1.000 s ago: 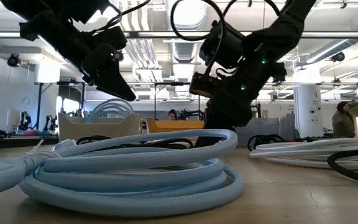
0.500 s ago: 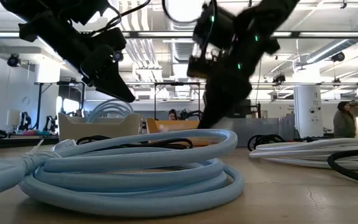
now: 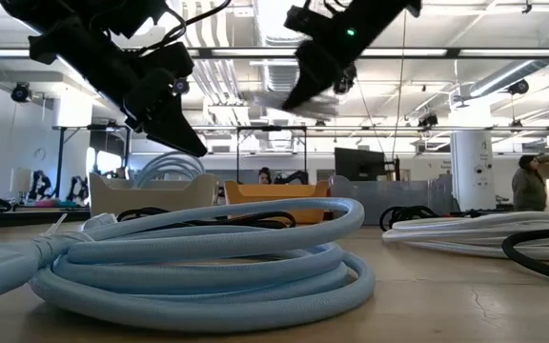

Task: Pick & Place USB Port
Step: Put the top white hdmi cable into the yellow bin

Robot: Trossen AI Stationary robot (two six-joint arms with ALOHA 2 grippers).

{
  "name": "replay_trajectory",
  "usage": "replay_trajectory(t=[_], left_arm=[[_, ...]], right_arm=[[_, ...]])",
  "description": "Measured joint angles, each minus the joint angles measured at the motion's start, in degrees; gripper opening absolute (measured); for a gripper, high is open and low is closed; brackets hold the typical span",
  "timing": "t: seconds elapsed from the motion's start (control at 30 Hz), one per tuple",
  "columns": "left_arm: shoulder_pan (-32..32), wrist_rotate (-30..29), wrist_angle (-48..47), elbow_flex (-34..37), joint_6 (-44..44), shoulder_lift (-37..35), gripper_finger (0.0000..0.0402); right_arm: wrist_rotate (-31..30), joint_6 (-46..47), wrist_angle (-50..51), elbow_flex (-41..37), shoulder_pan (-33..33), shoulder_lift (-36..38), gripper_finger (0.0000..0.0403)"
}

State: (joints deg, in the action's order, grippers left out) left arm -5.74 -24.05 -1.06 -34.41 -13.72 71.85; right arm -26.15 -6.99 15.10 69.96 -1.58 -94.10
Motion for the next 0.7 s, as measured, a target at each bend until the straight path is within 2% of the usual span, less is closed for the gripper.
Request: replay_trajectory(t=[0.2,0.43,0.57,0.7], left_arm=[[0.0,0.0,0.0,0.0,0.0,0.0,0.0206],[0.0,0.0,0.0,0.0,-0.1,0.0,0.0206],[0.0,0.0,0.0,0.0,0.0,0.0,0.0206],[0.0,0.0,0.0,0.0,0.0,0.0,0.0206]], right_arm=[[0.4,-0.8,-13.1,-1.2,-4.0,-3.5,0.0034],[0.5,2.8,-20.6,-1.5,-8.4,-9.7,0.0034],[0.7,7.7,-27.0,-1.4,-10.3,-11.8,0.0034],[0.7,11.8,-28.8,-1.4,-12.0,-13.3,0.0034]])
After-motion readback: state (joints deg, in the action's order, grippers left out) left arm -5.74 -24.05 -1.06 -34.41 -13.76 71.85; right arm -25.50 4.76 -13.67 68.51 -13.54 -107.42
